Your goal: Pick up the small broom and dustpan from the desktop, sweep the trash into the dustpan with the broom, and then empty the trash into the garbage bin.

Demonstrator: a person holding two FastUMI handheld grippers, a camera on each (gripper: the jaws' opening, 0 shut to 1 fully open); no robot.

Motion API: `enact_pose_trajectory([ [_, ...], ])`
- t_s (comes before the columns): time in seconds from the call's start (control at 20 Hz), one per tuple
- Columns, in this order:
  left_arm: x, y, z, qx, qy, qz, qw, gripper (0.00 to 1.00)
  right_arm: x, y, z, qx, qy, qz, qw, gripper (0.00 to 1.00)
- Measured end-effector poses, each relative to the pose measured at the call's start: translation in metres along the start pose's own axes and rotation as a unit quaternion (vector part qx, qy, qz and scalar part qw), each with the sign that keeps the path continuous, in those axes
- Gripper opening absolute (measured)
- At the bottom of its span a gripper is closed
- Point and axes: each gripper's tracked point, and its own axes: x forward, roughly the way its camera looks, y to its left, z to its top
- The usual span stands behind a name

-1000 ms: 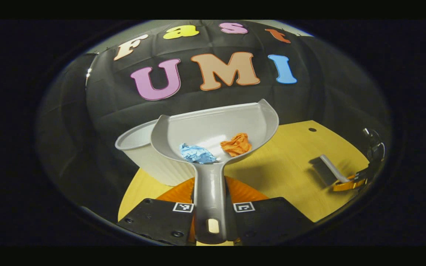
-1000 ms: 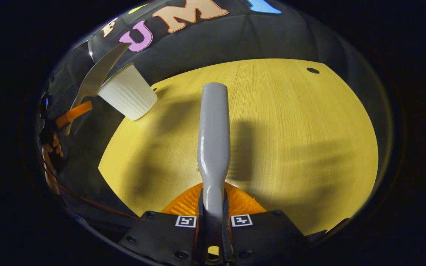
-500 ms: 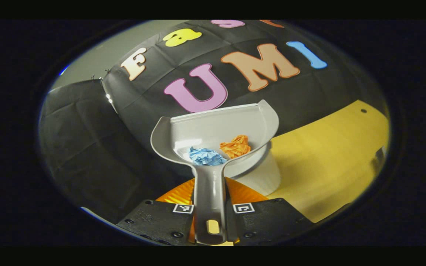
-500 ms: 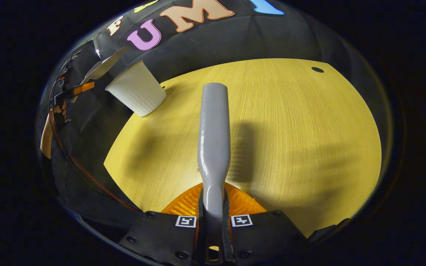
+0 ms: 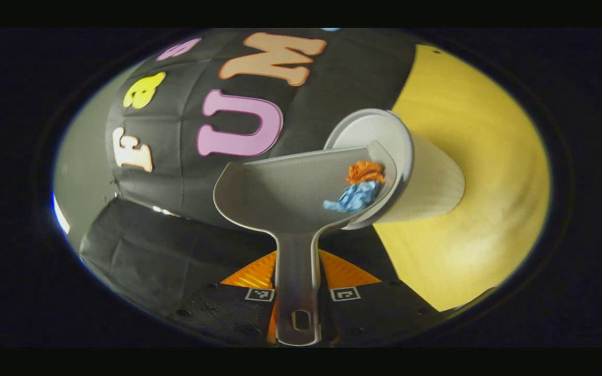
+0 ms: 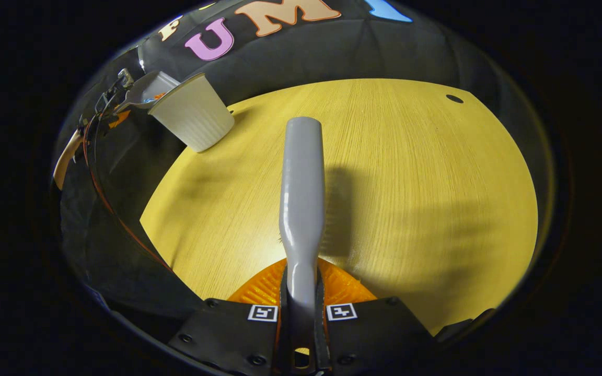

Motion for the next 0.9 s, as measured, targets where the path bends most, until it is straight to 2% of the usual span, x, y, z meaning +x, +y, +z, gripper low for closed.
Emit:
enact_pose_trajectory([
  [0.05,0.000,0.003,0.001,0.032,-0.001,0.011,0.999,0.23,0.001,0.001,0.000,-0.005,0.002,-0.001,1.000,0.18],
  [0.2,0.002,0.014,0.001,0.098,0.006,0.019,0.995,0.26,0.006,0.005,-0.001,-0.017,0.003,-0.002,1.000,0.20],
  [0.35,0.006,0.030,0.010,0.179,0.002,0.038,0.983,0.24,0.007,0.007,-0.003,-0.025,0.003,-0.006,1.000,0.20],
  [0.45,0.004,0.037,0.015,0.211,-0.006,0.044,0.977,0.25,0.007,0.008,-0.004,-0.030,0.002,-0.010,0.999,0.19],
  [0.55,0.005,0.041,0.017,0.210,-0.008,0.044,0.977,0.24,0.006,0.008,-0.002,-0.032,0.001,-0.011,0.999,0.20],
  [0.65,0.000,0.039,0.012,0.133,-0.011,0.027,0.991,0.24,0.006,0.009,-0.002,-0.030,-0.003,-0.012,0.999,0.20],
  [0.75,-0.010,0.035,0.012,0.012,-0.026,0.010,1.000,0.28,0.005,0.009,-0.001,-0.026,-0.011,-0.012,1.000,0.20],
  [0.8,-0.018,0.033,0.015,-0.046,-0.035,0.004,0.998,0.24,0.005,0.009,0.000,-0.024,-0.015,-0.013,1.000,0.19],
  [0.9,-0.031,0.033,0.028,-0.141,-0.060,-0.005,0.988,0.20,0.001,0.009,0.007,-0.020,-0.024,-0.014,0.999,0.19],
])
